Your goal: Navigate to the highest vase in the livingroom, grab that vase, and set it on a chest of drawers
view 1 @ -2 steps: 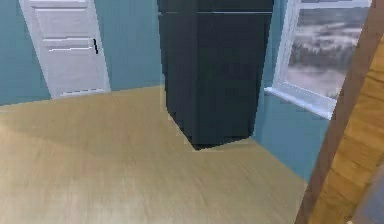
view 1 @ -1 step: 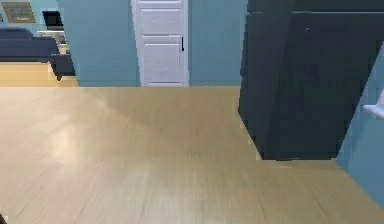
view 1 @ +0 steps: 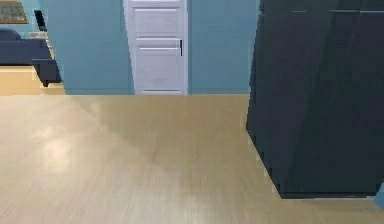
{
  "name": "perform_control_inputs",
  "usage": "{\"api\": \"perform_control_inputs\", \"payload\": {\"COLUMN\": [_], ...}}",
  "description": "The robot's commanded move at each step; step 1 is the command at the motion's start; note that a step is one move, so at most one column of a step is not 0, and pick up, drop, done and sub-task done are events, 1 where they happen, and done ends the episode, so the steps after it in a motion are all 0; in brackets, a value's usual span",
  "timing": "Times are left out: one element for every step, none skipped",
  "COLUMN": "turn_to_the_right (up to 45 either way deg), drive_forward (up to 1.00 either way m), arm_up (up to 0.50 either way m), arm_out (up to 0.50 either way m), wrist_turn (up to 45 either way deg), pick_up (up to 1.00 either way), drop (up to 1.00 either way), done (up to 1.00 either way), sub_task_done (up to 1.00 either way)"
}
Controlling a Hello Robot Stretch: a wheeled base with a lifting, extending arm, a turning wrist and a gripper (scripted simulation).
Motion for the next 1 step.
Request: {"api": "perform_control_inputs", "payload": {"turn_to_the_right": [-42.0], "drive_forward": [0.00], "arm_up": [0.00], "arm_out": [0.00], "wrist_turn": [0.0], "pick_up": [0.00], "drop": [0.00], "done": [0.00], "sub_task_done": [0.00]}}
